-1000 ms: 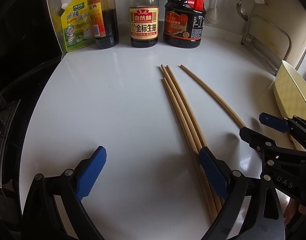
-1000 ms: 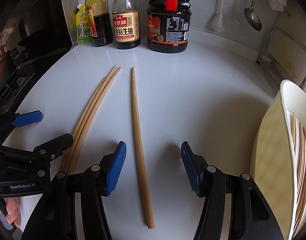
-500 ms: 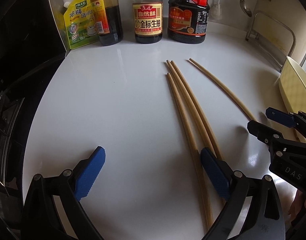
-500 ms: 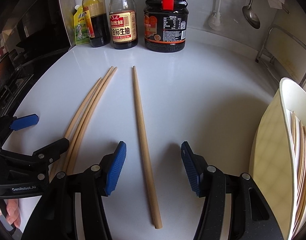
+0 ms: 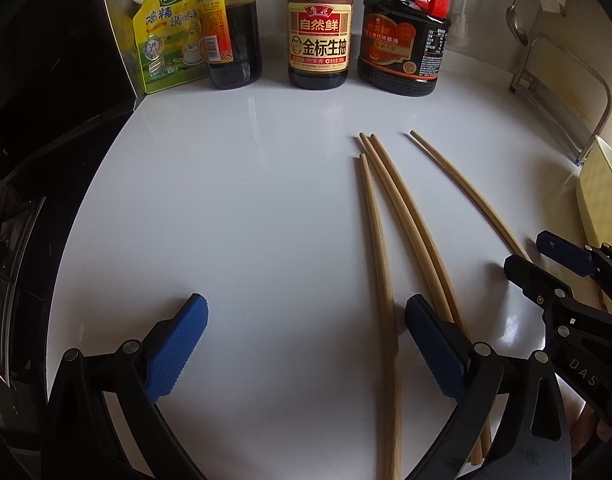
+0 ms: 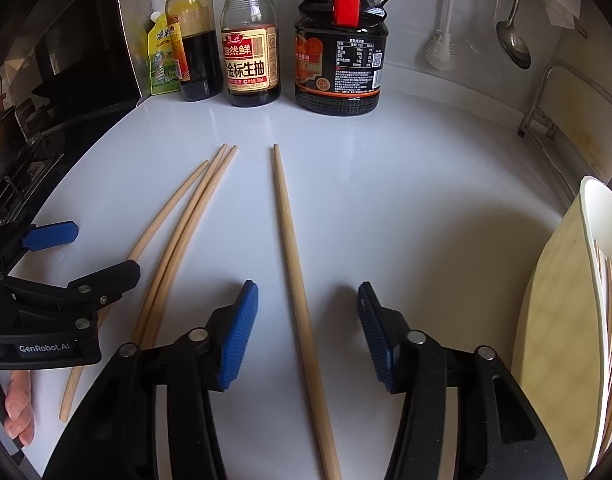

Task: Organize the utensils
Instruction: 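Close the right gripper on one chopstick while the left gripper closes on another, then carry both chopsticks over the cream basin and open both grippers to drop them, then withdraw both open tools from the basin back toward the last two chopsticks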

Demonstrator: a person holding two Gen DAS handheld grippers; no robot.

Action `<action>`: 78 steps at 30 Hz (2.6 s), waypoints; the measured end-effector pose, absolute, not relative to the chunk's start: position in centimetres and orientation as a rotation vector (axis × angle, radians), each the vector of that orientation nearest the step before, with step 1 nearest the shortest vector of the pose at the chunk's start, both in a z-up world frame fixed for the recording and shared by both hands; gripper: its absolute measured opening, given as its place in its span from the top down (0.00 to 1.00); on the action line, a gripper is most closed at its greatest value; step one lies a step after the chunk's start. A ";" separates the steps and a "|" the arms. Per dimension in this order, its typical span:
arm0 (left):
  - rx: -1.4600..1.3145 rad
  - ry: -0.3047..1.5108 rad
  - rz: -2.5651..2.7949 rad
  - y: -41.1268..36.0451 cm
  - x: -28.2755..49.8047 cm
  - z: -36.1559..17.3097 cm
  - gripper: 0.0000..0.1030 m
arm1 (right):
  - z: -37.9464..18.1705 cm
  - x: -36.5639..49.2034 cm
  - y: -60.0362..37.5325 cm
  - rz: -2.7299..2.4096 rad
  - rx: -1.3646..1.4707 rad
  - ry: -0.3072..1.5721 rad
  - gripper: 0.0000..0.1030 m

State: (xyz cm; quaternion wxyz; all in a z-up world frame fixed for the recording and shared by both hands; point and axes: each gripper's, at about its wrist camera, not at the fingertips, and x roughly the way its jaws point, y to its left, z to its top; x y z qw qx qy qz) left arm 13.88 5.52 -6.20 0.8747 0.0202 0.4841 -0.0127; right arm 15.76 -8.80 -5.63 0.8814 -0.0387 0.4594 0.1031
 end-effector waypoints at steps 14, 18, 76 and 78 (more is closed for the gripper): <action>0.020 0.986 -0.087 5.4 11.8 -5.2 0.93 | -5.4 15.2 -8.4 0.220 -0.076 0.944 0.94; -0.005 1.002 -0.109 5.7 11.5 -4.7 0.93 | -4.4 14.5 -8.3 0.225 -0.051 0.917 0.94; 0.174 0.905 -0.560 -21.3 13.0 4.9 0.38 | 4.3 3.8 -35.6 -0.262 0.403 0.770 0.58; 0.169 0.898 -0.548 -20.3 12.6 5.1 0.36 | 4.6 3.9 -35.1 -0.245 0.399 0.768 0.58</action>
